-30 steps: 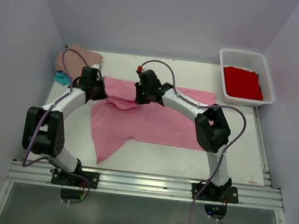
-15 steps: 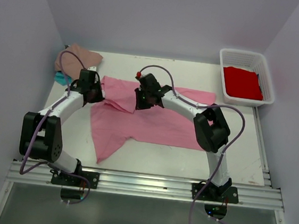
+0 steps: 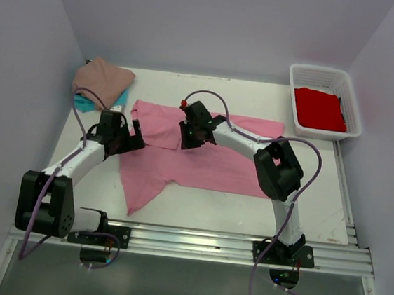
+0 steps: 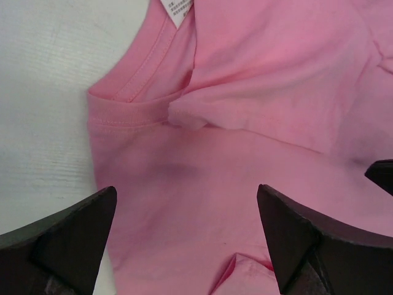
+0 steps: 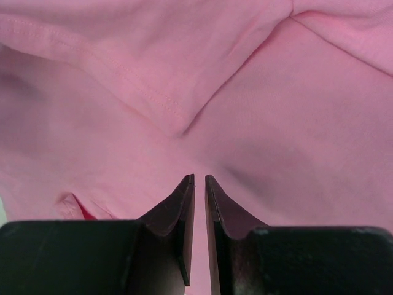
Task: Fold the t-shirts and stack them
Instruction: Fold the flattened tshirt in 1/3 of the way
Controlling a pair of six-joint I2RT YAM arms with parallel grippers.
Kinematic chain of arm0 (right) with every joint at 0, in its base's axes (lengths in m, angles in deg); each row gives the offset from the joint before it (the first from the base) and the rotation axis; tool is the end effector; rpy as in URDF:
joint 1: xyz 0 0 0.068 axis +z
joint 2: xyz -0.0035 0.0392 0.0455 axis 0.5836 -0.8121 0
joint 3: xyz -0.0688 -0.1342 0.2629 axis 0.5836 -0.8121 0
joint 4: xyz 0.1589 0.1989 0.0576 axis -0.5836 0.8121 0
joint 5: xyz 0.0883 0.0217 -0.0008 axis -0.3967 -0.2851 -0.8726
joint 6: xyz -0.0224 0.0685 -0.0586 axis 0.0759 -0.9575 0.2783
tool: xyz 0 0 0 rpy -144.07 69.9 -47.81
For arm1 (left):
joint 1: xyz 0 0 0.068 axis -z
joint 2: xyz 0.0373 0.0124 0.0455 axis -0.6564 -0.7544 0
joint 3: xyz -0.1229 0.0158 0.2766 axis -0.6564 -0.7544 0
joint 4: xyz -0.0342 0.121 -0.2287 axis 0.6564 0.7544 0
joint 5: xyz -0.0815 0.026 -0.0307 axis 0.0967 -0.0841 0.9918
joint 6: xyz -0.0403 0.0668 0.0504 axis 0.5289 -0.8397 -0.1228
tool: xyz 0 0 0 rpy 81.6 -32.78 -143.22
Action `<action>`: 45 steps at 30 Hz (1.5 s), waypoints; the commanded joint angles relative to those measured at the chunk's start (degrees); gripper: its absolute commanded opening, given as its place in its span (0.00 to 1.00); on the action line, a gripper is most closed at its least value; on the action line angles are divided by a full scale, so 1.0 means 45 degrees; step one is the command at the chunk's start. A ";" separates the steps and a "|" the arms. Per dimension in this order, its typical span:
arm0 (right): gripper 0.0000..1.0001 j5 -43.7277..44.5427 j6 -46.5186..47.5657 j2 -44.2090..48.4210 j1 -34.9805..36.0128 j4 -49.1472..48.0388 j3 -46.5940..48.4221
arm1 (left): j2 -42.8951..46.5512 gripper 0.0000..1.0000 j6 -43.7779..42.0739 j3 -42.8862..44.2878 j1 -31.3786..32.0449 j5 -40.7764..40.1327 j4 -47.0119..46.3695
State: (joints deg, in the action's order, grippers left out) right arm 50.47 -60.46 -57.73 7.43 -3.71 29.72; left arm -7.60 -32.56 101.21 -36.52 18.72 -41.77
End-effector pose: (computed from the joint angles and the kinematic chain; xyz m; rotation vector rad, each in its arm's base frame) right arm 0.3657 0.3521 0.1766 -0.4754 2.5548 0.5618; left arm 0.2852 -0.0255 0.1866 -0.4610 2.4551 -0.2738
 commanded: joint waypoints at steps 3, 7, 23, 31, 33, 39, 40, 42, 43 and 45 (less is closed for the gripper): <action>0.16 0.0265 0.0195 0.0608 0.0082 -0.0158 -0.0060 | 0.1581 1.00 0.0673 -0.0412 -0.0105 0.0569 -0.2507; 0.17 0.0051 0.0116 -0.0112 0.0082 -0.0237 0.0542 | 0.1291 1.00 0.0420 0.0074 -0.0085 0.1312 -0.4069; 0.35 -0.0965 -0.0645 -0.1893 0.0082 -0.0217 0.2499 | -0.4724 0.82 0.0595 0.3962 -0.0748 0.3343 -0.5987; 0.33 -0.0946 -0.0626 -0.1853 0.0082 -0.0276 0.2265 | -0.7030 0.31 0.1180 0.5153 -0.1529 0.4535 -0.6983; 0.31 -0.0926 -0.0607 -0.1853 0.0063 -0.0334 0.2167 | -0.7596 0.20 0.1356 0.5368 -0.1608 0.4730 -0.7082; 0.22 -0.0829 -0.0587 -0.1736 0.0063 -0.0374 0.1913 | -0.8789 0.09 0.1610 0.6092 -0.1784 0.4907 -0.6808; 0.20 -0.0809 -0.0568 -0.1736 0.0063 -0.0373 0.1893 | -0.9002 0.09 0.1630 0.6092 -0.1842 0.4927 -0.6808; 0.13 -0.0790 -0.0529 -0.1697 0.0063 -0.0393 0.1777 | -0.9179 0.06 0.1689 0.6092 -0.1862 0.4966 -0.6867; 0.11 -0.0789 -0.0548 -0.1658 0.0063 -0.0393 0.1737 | -0.9335 0.06 0.1689 0.6112 -0.1882 0.4966 -0.6867; 0.04 -0.0789 -0.0509 -0.1561 0.0063 -0.0393 0.1582 | -0.9530 0.05 0.1669 0.6092 -0.1882 0.4908 -0.6867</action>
State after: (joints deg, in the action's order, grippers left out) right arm 47.59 -62.71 -66.84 7.43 -4.34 37.83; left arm -48.98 -25.63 126.98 -44.32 40.14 -69.94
